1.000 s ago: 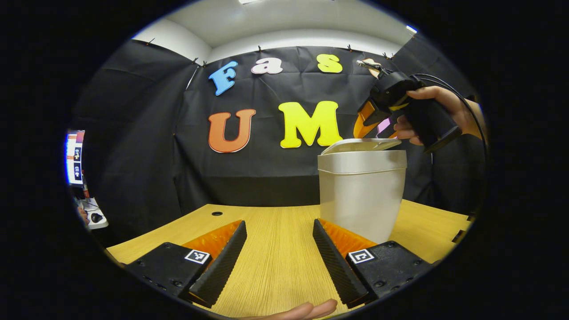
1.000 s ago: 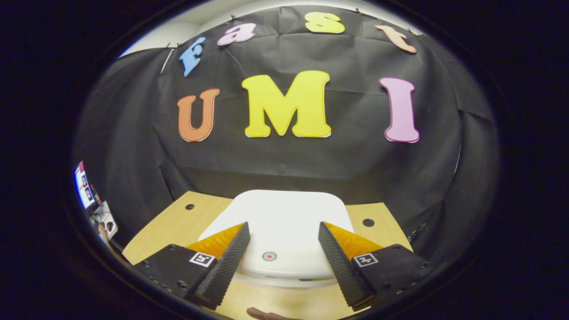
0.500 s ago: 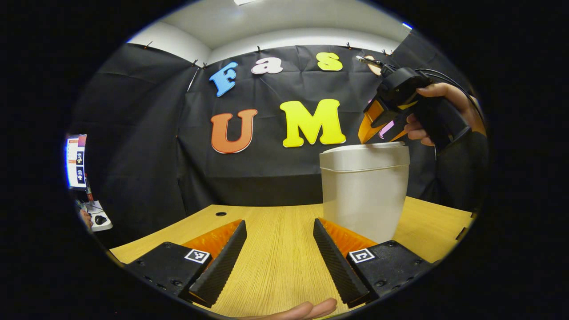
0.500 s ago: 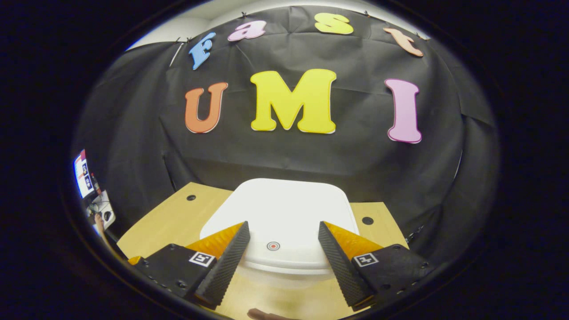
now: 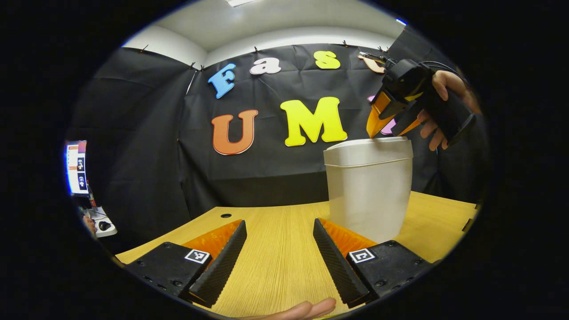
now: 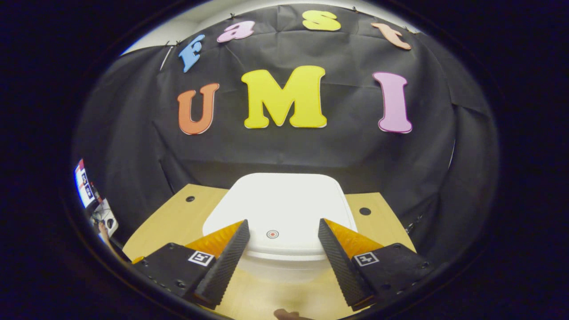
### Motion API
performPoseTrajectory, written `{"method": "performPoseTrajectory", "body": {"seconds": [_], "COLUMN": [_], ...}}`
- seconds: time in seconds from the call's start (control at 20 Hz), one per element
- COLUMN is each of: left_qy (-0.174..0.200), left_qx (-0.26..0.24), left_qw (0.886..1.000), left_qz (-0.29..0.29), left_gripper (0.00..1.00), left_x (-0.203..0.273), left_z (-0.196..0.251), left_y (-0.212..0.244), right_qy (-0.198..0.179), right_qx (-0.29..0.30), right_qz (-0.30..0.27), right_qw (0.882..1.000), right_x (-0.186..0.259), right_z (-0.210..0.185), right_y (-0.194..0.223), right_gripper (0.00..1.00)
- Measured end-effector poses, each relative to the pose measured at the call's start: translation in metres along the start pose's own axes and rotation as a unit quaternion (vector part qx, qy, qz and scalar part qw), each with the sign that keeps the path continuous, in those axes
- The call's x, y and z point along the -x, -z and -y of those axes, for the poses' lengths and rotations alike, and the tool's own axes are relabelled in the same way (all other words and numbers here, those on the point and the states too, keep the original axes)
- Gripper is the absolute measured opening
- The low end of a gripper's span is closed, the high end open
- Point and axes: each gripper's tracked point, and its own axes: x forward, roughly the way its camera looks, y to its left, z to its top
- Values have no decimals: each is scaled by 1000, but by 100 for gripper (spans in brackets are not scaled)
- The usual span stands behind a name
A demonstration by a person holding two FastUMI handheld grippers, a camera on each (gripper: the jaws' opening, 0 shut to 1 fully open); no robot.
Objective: Press the lid of the desktop garbage bin to open it, pick up the crumpled paper on the desktop and throw it into the bin, then pick up the pop can on the desktop and drop it into the bin, and finally close the garbage bin lid.
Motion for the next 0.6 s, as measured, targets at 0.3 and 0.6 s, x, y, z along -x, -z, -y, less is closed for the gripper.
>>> {"method": "performPoseTrajectory", "body": {"seconds": [0.3, 0.6], "left_qy": [1, 4], "left_qx": [1, -1], "left_qw": [1000, 1000], "left_qz": [1, -11], "left_gripper": [97, 98], "left_x": [-2, -3], "left_z": [0, 8], "left_y": [5, 10], "right_qy": [5, 11], "right_qx": [2, -1], "right_qz": [13, 42], "right_qw": [1000, 999], "right_x": [0, -5], "right_z": [0, -1], "right_y": [5, 8], "right_gripper": [99, 100]}}
